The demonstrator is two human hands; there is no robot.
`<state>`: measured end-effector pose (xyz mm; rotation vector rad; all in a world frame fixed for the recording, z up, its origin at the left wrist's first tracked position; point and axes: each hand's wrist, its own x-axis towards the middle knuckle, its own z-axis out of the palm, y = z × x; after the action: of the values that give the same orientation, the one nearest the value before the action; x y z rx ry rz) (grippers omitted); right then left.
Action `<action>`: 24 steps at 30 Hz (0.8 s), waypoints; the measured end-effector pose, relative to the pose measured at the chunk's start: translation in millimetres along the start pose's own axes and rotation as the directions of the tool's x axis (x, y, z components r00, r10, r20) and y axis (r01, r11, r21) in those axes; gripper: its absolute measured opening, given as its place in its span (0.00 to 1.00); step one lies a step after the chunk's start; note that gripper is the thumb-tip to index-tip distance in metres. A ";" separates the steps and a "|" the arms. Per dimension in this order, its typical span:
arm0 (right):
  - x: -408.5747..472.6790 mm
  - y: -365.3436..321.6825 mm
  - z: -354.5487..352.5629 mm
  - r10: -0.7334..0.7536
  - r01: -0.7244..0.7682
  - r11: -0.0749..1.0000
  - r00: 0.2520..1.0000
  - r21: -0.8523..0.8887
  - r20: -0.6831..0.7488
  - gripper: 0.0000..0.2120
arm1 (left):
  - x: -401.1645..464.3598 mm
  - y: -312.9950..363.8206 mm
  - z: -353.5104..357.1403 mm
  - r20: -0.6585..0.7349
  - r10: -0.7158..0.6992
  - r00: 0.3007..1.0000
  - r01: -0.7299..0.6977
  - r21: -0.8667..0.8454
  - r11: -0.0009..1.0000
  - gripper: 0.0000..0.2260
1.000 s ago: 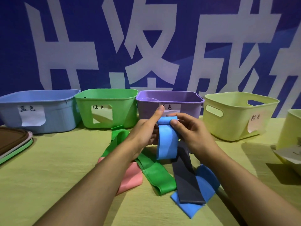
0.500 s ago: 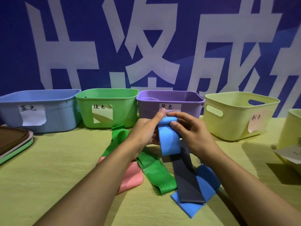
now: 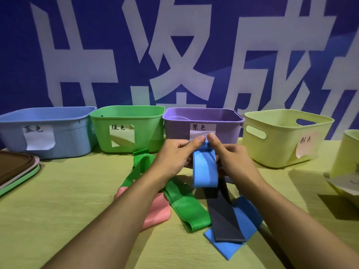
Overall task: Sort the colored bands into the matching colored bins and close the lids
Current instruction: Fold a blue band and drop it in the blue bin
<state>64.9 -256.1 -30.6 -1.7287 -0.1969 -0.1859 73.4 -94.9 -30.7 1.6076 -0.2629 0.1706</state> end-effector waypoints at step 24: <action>5.8 6.0 -0.5 -0.178 0.172 0.967 0.984 0.187 0.020 0.10 | -0.2 4.8 -1.8 0.084 -0.140 0.987 0.151 -0.142 0.978 0.23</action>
<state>71.9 -257.4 -34.9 -1.5304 -0.3830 -0.2578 72.0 -93.3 -26.0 1.4803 -0.2085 -0.0206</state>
